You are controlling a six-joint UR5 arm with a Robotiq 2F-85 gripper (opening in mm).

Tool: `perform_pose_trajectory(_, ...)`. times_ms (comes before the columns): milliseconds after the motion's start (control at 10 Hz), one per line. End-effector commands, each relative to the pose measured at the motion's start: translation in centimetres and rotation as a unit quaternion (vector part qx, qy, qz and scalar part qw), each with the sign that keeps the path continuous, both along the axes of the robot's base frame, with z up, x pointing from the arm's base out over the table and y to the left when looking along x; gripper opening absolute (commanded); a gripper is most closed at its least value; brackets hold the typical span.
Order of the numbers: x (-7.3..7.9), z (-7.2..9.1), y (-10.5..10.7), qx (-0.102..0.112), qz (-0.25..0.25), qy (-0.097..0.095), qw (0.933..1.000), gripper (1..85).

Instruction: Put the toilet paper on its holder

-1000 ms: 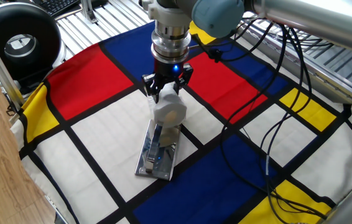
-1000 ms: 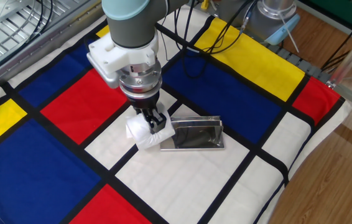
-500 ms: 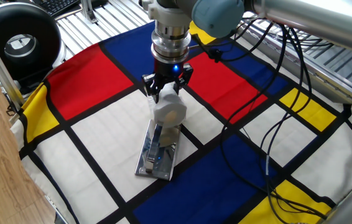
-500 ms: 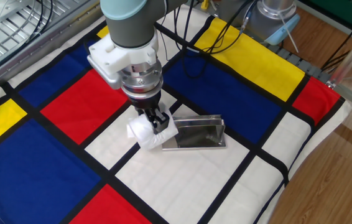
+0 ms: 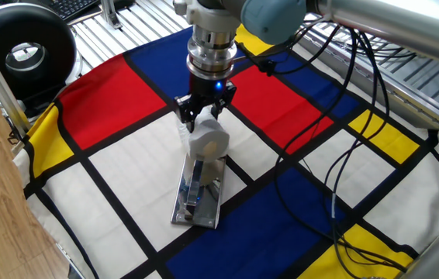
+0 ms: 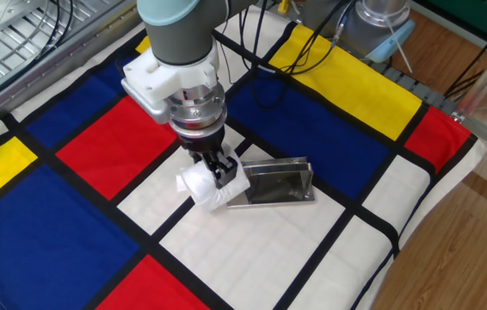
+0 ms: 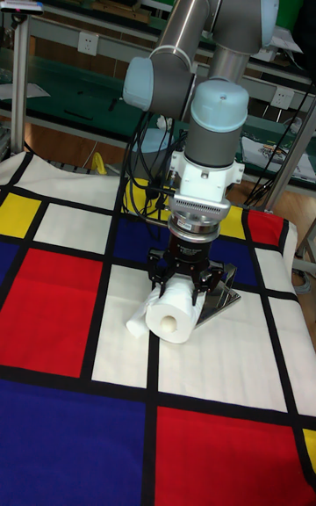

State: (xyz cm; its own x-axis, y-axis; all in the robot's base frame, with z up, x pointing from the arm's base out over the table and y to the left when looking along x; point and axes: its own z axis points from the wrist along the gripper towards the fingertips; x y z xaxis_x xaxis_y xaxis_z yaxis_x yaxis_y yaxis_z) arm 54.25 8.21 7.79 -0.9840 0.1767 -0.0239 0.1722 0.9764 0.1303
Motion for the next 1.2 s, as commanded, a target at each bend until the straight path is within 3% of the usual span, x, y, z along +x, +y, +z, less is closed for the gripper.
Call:
perform_pose_trajectory(0, 0.9, 0.3, 0.7, 0.015, -0.008, -0.015, 0.9997, 1.3)
perform_pose_trajectory(500, 0.0, 0.3, 1.0, 0.021, 0.003, 0.000, 0.9998, 1.3)
perform_pose_trajectory(600, -0.1, 0.4, 1.6, 0.034, 0.001, 0.002, 0.9994, 1.3)
perform_pose_trajectory(900, -0.3, 0.2, 0.6, 0.014, 0.005, 0.007, 0.9999, 1.3)
perform_pose_trajectory(1100, -0.6, 0.3, 1.5, 0.030, 0.014, 0.010, 0.9994, 1.3)
